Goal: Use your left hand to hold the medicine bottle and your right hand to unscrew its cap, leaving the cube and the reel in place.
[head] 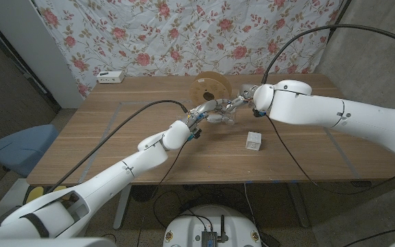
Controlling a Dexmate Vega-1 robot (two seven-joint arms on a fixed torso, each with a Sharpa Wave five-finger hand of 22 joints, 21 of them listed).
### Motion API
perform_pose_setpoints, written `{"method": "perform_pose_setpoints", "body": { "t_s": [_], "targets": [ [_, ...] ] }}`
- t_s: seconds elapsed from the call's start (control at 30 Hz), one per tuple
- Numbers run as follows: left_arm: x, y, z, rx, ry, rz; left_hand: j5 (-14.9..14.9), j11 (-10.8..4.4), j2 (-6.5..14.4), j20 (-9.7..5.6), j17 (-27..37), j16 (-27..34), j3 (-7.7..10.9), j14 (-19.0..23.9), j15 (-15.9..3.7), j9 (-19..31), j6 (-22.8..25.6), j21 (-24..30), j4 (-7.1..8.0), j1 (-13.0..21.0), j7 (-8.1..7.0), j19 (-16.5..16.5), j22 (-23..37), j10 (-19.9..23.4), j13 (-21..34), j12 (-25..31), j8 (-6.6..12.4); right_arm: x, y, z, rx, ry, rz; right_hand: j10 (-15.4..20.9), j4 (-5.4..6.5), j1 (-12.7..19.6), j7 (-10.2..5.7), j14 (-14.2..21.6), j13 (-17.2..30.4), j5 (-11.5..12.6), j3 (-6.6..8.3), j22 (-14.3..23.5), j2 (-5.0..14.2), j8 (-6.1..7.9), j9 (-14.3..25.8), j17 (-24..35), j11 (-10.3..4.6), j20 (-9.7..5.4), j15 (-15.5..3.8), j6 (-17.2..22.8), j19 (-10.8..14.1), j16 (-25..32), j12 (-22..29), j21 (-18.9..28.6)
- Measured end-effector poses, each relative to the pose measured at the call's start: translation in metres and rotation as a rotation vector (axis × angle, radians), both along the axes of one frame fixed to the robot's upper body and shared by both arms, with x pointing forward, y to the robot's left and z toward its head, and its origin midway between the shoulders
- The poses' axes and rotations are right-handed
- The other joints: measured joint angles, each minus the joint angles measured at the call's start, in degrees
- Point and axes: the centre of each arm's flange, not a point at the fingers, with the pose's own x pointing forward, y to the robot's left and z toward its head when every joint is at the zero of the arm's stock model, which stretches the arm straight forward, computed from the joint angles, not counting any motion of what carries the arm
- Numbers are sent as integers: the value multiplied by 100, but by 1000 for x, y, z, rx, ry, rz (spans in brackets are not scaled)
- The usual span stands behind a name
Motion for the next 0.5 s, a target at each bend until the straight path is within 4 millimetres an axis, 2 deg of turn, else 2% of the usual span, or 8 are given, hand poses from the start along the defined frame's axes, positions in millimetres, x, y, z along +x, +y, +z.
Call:
{"method": "perform_pose_setpoints", "body": {
  "t_s": [0.17,0.3,0.5],
  "targets": [
    [1,0,0,0,2,1,0,1,-15,0,0,0,0,0,0,0,0,0,0,-15,0,0,0,-1,4,0,0,1,0,0,-1,-9,5,50,-47,106,-71,20,0,0,47,0,60,52,26,0,-50,-46,-99,71,-4,0,0,0],
    [1,0,0,0,2,0,0,8,-15,0,0,0,47,0,0,0,0,0,-2,-15,0,0,0,-8,4,0,0,2,0,-1,-2,-12,11,76,-64,146,-71,51,1,0,64,0,82,52,46,0,-87,-73,-130,71,-11,0,0,0],
    [1,-1,-1,0,2,0,0,-12,-15,0,0,0,49,0,0,0,0,0,-1,-14,0,0,0,13,4,-1,0,1,-2,-2,5,-14,22,61,-111,237,-155,20,1,0,112,0,131,61,50,-1,-187,-105,-161,49,-44,0,0,0]
  ]
}}
